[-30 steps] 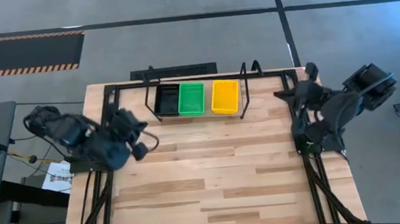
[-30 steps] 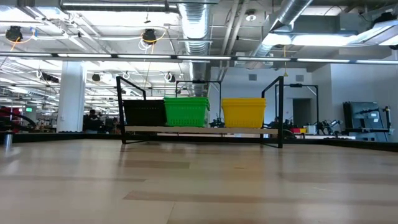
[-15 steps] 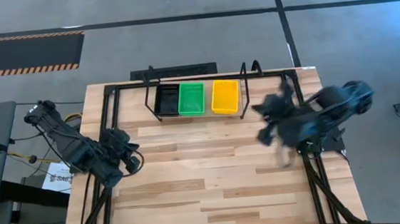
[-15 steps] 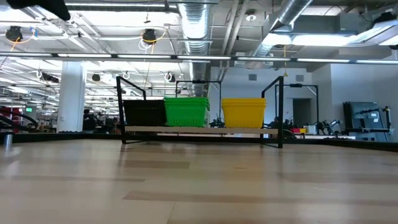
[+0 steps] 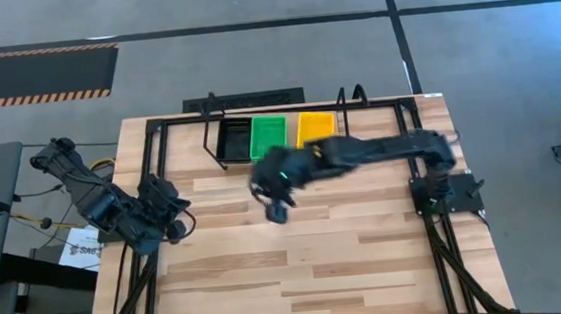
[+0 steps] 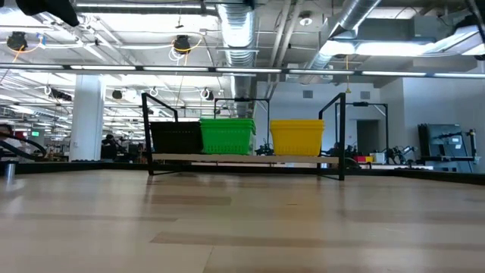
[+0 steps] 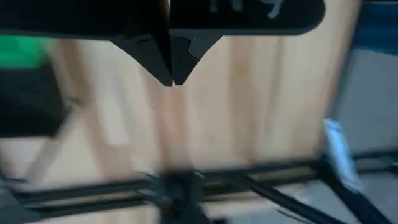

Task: Stack baskets on shelf by color
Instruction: Adjust the green bins on the shelf

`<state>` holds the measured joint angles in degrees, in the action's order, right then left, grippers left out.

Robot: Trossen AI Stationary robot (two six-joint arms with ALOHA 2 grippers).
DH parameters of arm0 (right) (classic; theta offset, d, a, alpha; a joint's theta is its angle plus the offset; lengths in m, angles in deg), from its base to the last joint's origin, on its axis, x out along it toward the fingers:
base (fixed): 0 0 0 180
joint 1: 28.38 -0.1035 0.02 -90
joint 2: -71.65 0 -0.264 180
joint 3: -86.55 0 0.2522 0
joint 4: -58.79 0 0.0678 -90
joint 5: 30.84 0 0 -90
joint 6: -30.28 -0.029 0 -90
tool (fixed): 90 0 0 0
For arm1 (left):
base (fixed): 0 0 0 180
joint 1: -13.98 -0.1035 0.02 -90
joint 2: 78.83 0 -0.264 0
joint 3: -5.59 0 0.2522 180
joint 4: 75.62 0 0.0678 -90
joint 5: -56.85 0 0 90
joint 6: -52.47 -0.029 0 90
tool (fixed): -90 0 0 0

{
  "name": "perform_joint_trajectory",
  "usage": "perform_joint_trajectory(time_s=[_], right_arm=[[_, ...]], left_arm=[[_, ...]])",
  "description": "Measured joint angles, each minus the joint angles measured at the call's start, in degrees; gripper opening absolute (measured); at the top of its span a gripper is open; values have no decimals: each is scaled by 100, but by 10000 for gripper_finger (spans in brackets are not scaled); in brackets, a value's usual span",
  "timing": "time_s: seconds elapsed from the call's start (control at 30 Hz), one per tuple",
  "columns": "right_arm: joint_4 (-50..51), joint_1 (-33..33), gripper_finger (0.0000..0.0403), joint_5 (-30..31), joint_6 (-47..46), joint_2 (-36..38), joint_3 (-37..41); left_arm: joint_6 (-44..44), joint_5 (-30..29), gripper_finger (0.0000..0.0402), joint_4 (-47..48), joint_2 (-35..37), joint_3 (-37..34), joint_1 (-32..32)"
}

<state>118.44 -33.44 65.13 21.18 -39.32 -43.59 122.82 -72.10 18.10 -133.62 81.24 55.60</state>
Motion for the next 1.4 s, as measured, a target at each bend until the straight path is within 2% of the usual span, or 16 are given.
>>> perform_joint_trajectory(time_s=[0.1, 0.17, 0.23, 0.37, 0.53, 0.93, 1.4], right_arm=[[-491, 548, 1, -1149, 55, -335, 0], [-382, 880, 1, -1341, 55, -478, 0], [267, 1201, 1, -1286, 59, -490, 13], [1133, 1782, 1, -620, 58, -434, -2], [1124, 2306, 0, -560, 73, -398, -3], [1275, 2365, 0, -740, 730, -1387, 13], [1347, 2741, 0, -706, 1115, -1424, 2]], left_arm=[[-194, 140, 0, -1, 12, 0, 0], [-245, 177, 0, 0, 13, 0, 0], [-317, 242, 0, -2, 14, 0, -2], [-328, 266, 0, -13, 12, 0, -2], [-326, 220, 0, -11, 9, 0, -2], [198, 67, 0, -6, 9, 0, -2], [555, -57, 0, -15, 9, 2, -4]])
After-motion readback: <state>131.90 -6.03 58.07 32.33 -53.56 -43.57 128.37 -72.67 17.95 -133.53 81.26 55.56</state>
